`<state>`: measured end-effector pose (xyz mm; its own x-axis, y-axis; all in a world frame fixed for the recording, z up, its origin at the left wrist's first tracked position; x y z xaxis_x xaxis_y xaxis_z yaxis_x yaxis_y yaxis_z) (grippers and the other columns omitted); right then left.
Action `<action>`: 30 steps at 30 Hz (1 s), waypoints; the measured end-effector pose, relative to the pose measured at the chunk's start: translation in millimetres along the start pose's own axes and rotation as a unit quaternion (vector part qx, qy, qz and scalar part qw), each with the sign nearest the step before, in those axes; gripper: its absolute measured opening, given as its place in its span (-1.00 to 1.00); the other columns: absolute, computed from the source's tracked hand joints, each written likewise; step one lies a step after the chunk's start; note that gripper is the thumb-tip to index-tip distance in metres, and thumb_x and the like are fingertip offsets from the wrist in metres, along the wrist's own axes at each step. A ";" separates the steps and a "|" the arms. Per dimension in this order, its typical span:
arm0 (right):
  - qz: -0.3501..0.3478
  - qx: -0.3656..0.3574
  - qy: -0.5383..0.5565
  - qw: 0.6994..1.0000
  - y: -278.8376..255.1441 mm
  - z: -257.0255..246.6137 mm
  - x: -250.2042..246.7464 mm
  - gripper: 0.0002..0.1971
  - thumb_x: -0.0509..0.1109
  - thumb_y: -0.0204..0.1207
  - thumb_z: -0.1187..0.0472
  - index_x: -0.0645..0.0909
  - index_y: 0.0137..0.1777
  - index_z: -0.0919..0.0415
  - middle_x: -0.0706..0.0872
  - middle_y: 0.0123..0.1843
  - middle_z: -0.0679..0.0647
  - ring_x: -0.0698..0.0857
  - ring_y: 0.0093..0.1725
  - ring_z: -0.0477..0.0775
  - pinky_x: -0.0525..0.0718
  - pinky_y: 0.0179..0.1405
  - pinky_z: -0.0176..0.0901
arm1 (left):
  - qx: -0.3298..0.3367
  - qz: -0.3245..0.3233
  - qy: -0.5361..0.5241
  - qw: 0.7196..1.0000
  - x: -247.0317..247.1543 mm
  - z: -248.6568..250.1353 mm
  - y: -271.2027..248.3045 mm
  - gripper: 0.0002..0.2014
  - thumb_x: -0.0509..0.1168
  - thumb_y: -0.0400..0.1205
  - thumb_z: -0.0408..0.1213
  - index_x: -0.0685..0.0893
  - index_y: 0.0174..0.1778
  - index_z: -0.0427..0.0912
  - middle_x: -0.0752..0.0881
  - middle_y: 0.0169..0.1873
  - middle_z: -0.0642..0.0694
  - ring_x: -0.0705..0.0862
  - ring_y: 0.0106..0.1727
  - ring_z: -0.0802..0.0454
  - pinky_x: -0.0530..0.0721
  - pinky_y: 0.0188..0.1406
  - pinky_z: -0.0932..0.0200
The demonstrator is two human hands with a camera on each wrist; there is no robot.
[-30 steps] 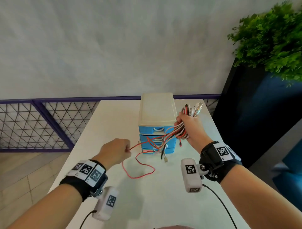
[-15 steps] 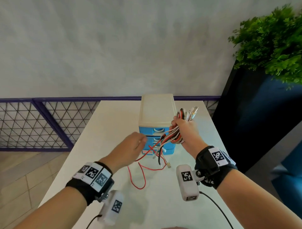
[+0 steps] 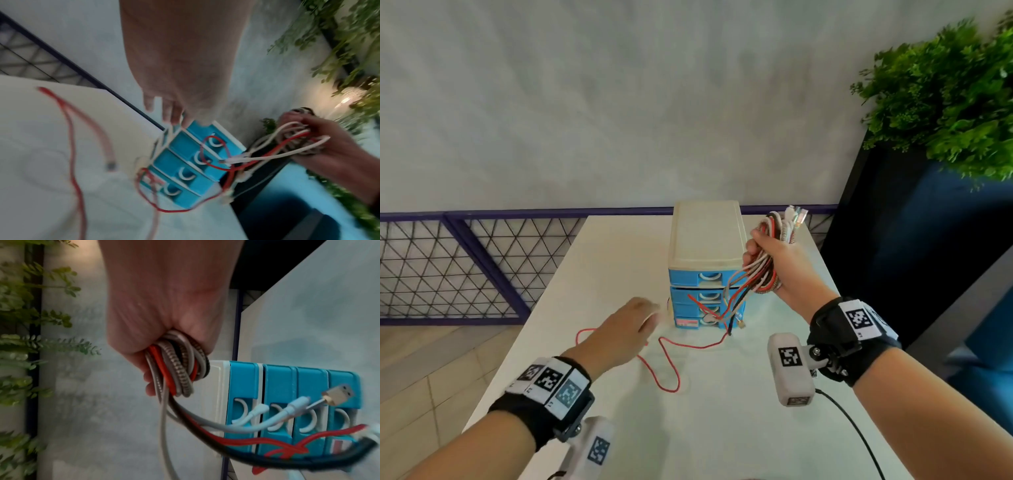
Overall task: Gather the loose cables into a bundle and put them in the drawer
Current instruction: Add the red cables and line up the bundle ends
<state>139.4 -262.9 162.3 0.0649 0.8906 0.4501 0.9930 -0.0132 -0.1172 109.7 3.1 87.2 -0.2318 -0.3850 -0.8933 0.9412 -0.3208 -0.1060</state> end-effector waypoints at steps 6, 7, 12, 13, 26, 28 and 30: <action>-0.050 -0.055 -0.136 0.988 -9.3 15.8 36.9 -0.83 0.33 0.64 0.29 0.54 -0.22 0.23 0.61 -0.41 0.13 0.65 -0.40 0.16 0.70 -0.24 0.06 | 0.111 0.045 -0.176 0.977 -15.4 99.9 6.4 -0.37 0.32 0.52 0.18 0.31 0.44 0.02 0.56 0.22 0.26 0.60 0.17 0.35 0.56 0.07 0.45; -0.040 -0.062 -0.139 0.987 -10.1 16.8 41.6 -0.82 0.32 0.64 0.30 0.54 -0.22 0.24 0.59 -0.42 0.14 0.64 -0.41 0.16 0.69 -0.23 0.10 | 0.088 0.040 -0.181 0.979 -13.5 104.1 11.1 -0.41 0.34 0.53 0.14 0.33 0.39 -0.01 0.63 0.11 0.21 0.67 0.05 0.30 0.62 -0.02 0.37; 0.032 -0.115 -0.122 0.985 -8.9 9.4 41.2 -0.82 0.30 0.64 0.33 0.49 -0.22 0.20 0.53 -0.42 0.09 0.63 -0.45 0.07 0.70 -0.36 -0.05 | 0.095 0.001 -0.291 0.952 -7.1 106.3 17.7 -0.87 0.21 0.68 -0.04 0.50 -0.07 0.01 0.65 -0.41 0.06 0.69 -0.42 0.19 0.60 -0.32 0.25; 0.037 -0.119 -0.116 0.985 -7.7 8.3 39.1 -0.82 0.29 0.64 0.33 0.48 -0.21 0.20 0.52 -0.41 0.08 0.63 -0.46 0.07 0.69 -0.37 -0.05 | 0.105 -0.016 -0.319 0.942 -6.9 106.9 17.7 -0.84 0.17 0.69 -0.03 0.49 -0.15 0.02 0.58 -0.46 0.06 0.64 -0.47 0.15 0.62 -0.32 0.21; 0.090 -0.037 0.065 0.993 4.0 5.7 17.3 -0.83 0.24 0.66 0.36 0.45 -0.18 0.20 0.52 -0.43 0.06 0.59 -0.52 0.00 0.64 -0.46 -0.15 | 0.002 -0.283 -0.565 0.775 2.1 85.5 -2.4 -0.60 -0.01 0.69 0.12 0.46 -0.24 -0.11 0.38 -0.45 -0.02 0.39 -0.44 0.10 0.53 -0.04 0.12; 0.090 -0.019 0.075 0.993 4.3 6.3 14.1 -0.83 0.24 0.66 0.35 0.47 -0.19 0.20 0.53 -0.44 0.05 0.59 -0.51 0.00 0.63 -0.44 -0.13 | -0.001 -0.308 -0.557 0.771 3.9 80.5 -4.8 -0.66 0.03 0.68 0.07 0.47 -0.20 -0.12 0.46 -0.41 0.00 0.47 -0.37 0.11 0.59 -0.10 0.16; 0.084 0.001 0.089 0.992 5.5 6.4 10.5 -0.85 0.25 0.66 0.34 0.48 -0.17 0.20 0.55 -0.44 0.04 0.59 -0.49 0.00 0.63 -0.41 -0.12 | 0.002 -0.339 -0.520 0.784 3.8 75.7 -7.8 -0.65 -0.04 0.71 0.06 0.47 -0.17 -0.11 0.54 -0.39 0.04 0.53 -0.29 0.07 0.60 -0.12 0.18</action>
<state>144.9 -250.7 160.7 0.2464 0.7811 0.5738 0.9665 -0.1540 -0.2053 82.9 -61.4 117.7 -0.7559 -0.6215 0.2060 0.5148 -0.7585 -0.3996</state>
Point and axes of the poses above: each hand's wrist, its own y-axis towards the middle knuckle, its own x-axis out of the palm, z = x × y, the point moved 2 cm from there along y, towards the middle knuckle
